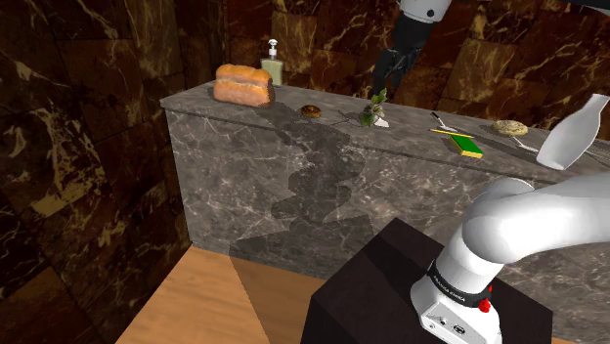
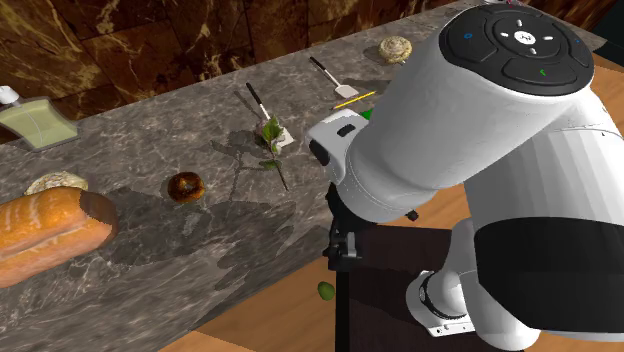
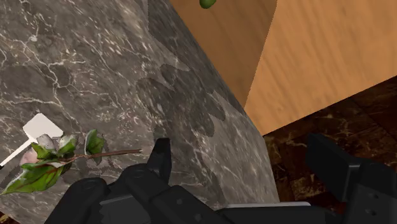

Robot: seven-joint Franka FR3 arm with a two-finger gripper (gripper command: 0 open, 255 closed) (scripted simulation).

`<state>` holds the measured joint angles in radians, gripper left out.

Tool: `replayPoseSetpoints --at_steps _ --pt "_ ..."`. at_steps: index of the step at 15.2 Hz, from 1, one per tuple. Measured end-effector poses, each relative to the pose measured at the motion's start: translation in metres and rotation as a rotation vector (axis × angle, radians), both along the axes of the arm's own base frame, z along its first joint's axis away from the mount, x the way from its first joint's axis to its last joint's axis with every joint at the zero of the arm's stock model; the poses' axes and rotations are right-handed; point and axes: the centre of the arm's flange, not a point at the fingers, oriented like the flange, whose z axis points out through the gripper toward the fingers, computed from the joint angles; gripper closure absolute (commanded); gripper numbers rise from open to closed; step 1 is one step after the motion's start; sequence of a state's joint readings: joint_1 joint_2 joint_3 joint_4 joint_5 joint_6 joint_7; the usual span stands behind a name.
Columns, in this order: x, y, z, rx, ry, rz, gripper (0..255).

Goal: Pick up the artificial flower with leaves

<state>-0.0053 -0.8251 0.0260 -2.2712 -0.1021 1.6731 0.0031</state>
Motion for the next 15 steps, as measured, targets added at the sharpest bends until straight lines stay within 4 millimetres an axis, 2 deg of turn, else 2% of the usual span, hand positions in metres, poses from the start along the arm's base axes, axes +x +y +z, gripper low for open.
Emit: replayPoseSetpoints --at_steps 2,6,15 --pt "0.007 -0.004 -0.001 0.000 0.007 -0.013 0" --pt "0.049 -0.029 -0.011 0.002 0.068 -0.106 0" --pt "0.147 -0.117 -0.053 0.007 0.224 -0.347 0"
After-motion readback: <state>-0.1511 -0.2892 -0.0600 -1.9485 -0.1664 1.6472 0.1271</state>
